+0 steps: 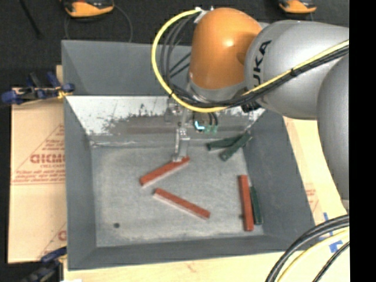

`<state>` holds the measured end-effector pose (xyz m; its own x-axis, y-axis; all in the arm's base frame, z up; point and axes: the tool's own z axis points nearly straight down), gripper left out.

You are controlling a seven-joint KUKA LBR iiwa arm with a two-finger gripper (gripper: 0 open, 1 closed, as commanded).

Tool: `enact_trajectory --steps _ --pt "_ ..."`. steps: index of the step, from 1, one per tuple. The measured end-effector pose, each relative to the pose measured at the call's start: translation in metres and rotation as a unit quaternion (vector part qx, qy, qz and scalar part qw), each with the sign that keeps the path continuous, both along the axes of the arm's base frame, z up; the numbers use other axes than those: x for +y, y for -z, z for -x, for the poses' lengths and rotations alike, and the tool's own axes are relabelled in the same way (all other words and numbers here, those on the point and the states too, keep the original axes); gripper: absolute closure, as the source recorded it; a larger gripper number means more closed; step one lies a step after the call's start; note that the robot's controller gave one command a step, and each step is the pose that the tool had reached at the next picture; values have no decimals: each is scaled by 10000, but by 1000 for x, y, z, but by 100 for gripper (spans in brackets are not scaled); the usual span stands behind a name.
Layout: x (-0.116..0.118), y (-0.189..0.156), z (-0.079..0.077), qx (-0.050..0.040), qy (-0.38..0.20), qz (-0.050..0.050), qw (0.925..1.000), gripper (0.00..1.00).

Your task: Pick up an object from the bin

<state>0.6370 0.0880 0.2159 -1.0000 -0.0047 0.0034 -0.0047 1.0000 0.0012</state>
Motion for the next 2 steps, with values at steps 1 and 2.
enact_trajectory --steps 1,2 --pt "-20 128 16 3 -546 13 9985 0" --pt "-19 123 13 -39 -534 -2 9986 100"
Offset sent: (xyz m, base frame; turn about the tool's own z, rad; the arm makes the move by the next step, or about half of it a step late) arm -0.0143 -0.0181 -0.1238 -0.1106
